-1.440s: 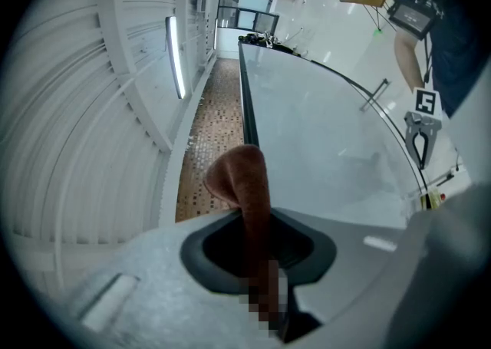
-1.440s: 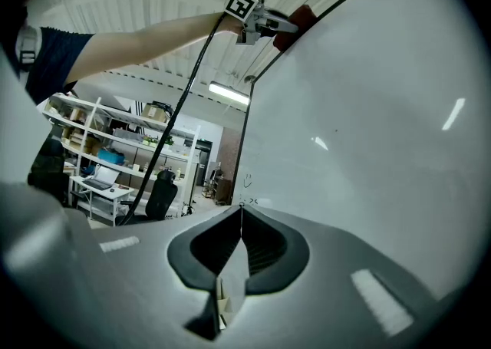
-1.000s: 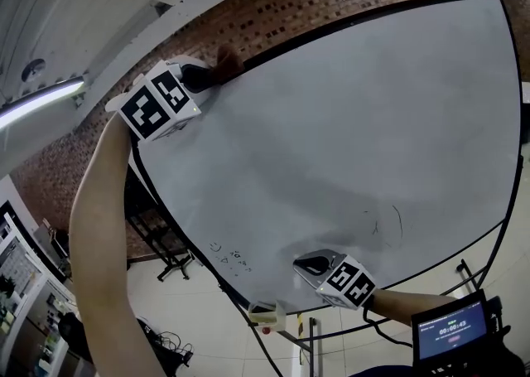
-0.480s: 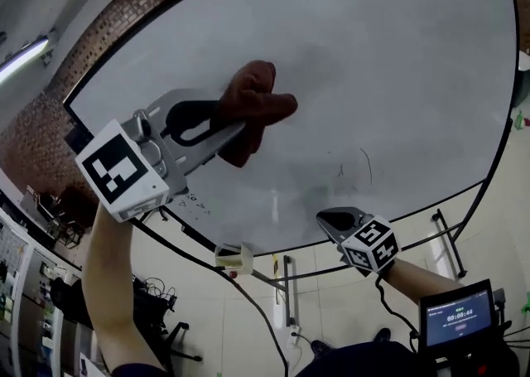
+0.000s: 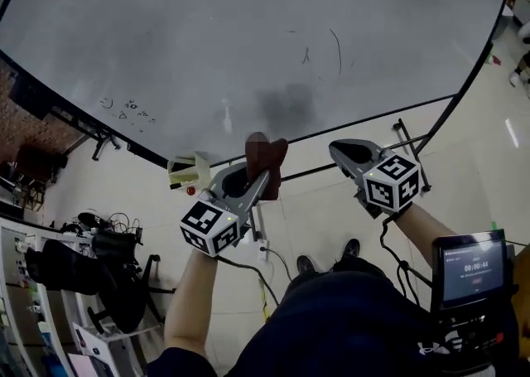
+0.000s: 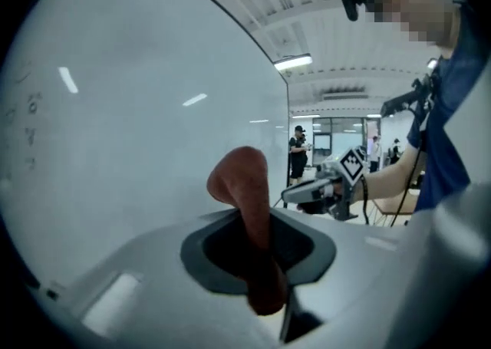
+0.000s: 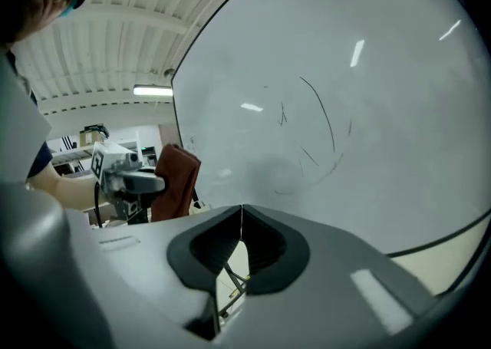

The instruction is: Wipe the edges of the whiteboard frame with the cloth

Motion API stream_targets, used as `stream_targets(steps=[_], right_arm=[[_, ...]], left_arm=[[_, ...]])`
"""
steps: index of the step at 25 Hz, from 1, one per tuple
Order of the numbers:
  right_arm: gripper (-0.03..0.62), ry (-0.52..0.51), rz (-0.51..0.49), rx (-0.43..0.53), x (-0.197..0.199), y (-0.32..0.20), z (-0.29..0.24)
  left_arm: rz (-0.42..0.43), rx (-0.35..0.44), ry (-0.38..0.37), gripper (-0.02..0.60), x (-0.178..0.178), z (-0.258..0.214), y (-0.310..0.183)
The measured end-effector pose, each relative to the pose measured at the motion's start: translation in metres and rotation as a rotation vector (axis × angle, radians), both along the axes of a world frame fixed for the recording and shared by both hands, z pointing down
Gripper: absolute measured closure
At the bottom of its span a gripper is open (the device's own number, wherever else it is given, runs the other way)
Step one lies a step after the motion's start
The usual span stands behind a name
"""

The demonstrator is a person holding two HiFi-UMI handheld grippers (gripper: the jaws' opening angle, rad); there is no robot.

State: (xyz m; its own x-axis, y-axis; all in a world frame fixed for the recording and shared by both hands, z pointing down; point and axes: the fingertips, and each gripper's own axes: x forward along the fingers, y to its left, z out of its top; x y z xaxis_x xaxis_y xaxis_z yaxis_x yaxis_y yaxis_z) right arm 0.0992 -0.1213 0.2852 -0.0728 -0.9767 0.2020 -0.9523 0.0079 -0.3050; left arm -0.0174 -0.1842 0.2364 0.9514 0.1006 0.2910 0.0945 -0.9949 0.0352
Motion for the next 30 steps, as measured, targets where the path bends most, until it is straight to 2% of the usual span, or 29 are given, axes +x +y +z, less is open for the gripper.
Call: stream_targets(steps=[5, 8, 11, 12, 15, 16, 17, 20, 22, 26, 30], right_arm=[[0.583, 0.028, 0.070, -0.063, -0.024, 0.033, 0.024], [0.583, 0.079, 0.088, -0.085, -0.048, 0.045, 0.032], [0.583, 0.118, 0.115, -0.086, -0.069, 0.051, 0.035], [0.583, 0.121, 0.128, -0.085, -0.074, 0.052, 0.036], [0.583, 0.119, 0.171, -0.092, -0.084, 0.057, 0.042], [0.583, 0.118, 0.186, -0.098, -0.086, 0.059, 0.045], [0.583, 0.118, 0.202, -0.104, -0.088, 0.061, 0.046], [0.583, 0.120, 0.254, -0.116, -0.091, 0.066, 0.048], [0.583, 0.130, 0.278, -0.114, -0.093, 0.064, 0.046], [0.583, 0.147, 0.304, -0.108, -0.096, 0.062, 0.045], [0.583, 0.159, 0.288, -0.089, -0.092, 0.057, 0.047]], left_arm=[[-0.054, 0.023, -0.002, 0.514, -0.032, 0.045, 0.021], [-0.069, -0.013, 0.007, 0.513, -0.052, 0.057, 0.029], [-0.100, 0.000, 0.016, 0.513, -0.076, 0.073, 0.028], [-0.114, -0.017, 0.016, 0.512, -0.083, 0.078, 0.029], [-0.149, -0.180, 0.039, 0.512, -0.093, 0.080, 0.032], [-0.152, -0.207, 0.046, 0.512, -0.094, 0.081, 0.033], [-0.149, -0.206, 0.047, 0.514, -0.095, 0.082, 0.034], [-0.110, -0.114, 0.037, 0.512, -0.097, 0.085, 0.037], [-0.085, -0.083, 0.049, 0.512, -0.102, 0.085, 0.034], [-0.062, -0.122, 0.054, 0.512, -0.106, 0.084, 0.033], [-0.128, -0.114, 0.072, 0.512, -0.110, 0.077, 0.022]])
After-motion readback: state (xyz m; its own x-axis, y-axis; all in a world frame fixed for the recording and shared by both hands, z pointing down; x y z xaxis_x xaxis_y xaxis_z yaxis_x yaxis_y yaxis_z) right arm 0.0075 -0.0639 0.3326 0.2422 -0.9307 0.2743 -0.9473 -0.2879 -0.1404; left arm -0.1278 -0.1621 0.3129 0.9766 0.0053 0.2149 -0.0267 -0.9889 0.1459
